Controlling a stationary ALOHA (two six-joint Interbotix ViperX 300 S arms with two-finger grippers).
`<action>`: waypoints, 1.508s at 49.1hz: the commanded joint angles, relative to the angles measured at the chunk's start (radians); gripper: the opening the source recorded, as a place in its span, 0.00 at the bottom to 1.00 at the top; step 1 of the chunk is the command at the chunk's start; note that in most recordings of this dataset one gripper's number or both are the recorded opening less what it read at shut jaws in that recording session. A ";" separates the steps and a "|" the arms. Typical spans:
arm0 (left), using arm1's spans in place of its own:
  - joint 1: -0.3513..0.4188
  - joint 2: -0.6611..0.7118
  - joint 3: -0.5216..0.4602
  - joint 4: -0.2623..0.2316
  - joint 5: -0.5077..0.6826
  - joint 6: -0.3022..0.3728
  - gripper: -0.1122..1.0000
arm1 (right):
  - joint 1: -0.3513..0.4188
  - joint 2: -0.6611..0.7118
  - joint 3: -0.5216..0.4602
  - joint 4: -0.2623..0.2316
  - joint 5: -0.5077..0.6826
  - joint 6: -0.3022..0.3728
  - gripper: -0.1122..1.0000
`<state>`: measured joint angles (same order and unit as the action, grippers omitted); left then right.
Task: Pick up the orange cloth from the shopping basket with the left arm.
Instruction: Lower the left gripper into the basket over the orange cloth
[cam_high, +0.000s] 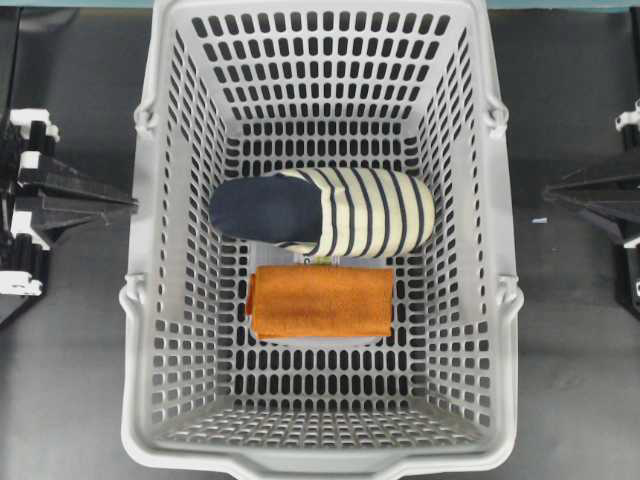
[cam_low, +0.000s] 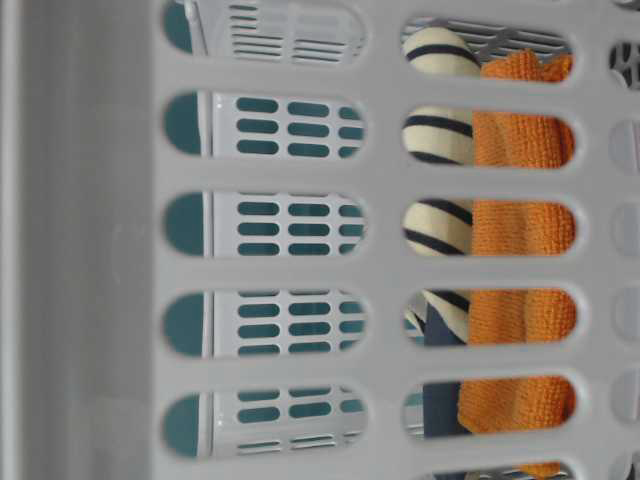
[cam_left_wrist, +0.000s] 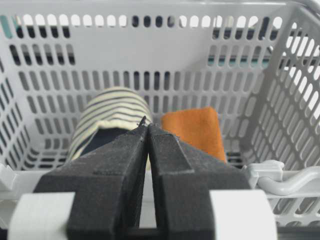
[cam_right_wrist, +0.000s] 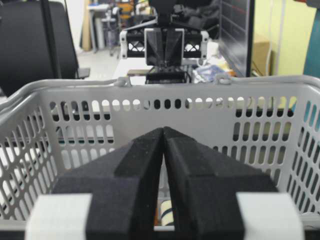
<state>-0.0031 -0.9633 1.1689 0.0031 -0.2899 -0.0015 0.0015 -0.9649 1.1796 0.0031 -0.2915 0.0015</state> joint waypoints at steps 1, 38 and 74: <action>0.008 0.015 -0.063 0.040 0.067 -0.028 0.15 | 0.003 0.012 -0.003 0.003 -0.005 0.009 0.10; -0.097 0.676 -0.931 0.041 1.075 -0.066 0.10 | 0.021 0.017 -0.006 0.028 -0.028 0.055 0.10; -0.137 1.025 -1.163 0.041 1.259 -0.087 0.45 | 0.032 0.021 -0.002 0.028 -0.025 0.054 0.10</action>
<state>-0.1350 0.0614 0.0077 0.0399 1.0002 -0.0874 0.0307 -0.9526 1.1888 0.0276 -0.3083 0.0552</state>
